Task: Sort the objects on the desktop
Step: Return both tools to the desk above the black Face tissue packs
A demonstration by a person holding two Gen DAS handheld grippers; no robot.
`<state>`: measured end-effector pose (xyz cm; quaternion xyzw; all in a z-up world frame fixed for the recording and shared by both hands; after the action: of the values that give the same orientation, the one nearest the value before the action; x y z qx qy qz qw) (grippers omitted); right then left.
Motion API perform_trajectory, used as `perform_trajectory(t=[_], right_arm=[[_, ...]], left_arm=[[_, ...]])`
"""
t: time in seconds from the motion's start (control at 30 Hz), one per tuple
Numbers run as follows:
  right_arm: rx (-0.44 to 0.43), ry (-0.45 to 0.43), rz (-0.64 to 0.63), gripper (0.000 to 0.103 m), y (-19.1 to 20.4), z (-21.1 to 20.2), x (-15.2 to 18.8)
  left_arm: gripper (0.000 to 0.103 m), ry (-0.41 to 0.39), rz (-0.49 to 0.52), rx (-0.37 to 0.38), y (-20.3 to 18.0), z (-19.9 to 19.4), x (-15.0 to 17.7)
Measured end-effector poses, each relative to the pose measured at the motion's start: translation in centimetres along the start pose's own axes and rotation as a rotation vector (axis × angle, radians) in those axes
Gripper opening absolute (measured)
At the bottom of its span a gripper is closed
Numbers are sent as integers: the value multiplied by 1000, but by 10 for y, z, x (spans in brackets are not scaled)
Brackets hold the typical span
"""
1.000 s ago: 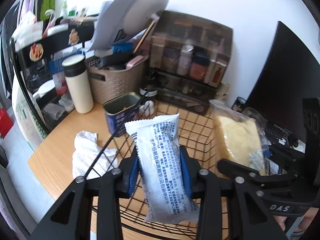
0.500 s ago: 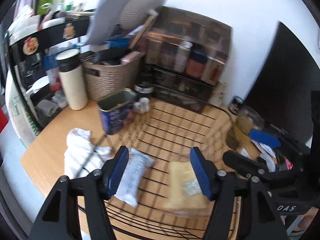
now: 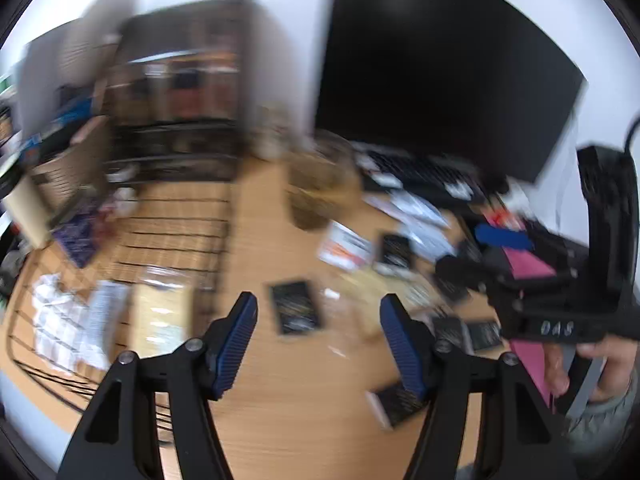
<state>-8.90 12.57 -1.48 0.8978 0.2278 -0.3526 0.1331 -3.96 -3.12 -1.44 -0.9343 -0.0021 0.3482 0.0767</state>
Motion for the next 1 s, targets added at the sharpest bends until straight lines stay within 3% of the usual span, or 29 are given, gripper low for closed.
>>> perform_trajectory(t=[0.13,0.27,0.43,0.83,1.0], right_arm=[[49,44,74,87,-45,-8,44],[88,111,113,87,-71,-5,92],[88,164,133,87,-82,1,130],[94,158,147,87,-76,18,130],[101,155,142,87,-73,23,129]], left_arm=[[69,113,118,41,-45,28,29],[69,218,158,75,-66,51,65],[69,277,152,77,-72,67,88],[70,262,141,25,-76,83,81],[72,272,97,-22,-61,84,78]])
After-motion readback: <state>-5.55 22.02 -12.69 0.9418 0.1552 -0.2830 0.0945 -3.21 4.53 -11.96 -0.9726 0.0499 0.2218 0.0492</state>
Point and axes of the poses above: each gripper's, at about its wrist camera, not at the fingertips, and z roughly the way its jaws point, y to its left, x to its underside, the point moved 2 cm from there along z, roughly the way its jaws point, and after that the axes turned 2 degrees about -z, right-handed, at the moved point
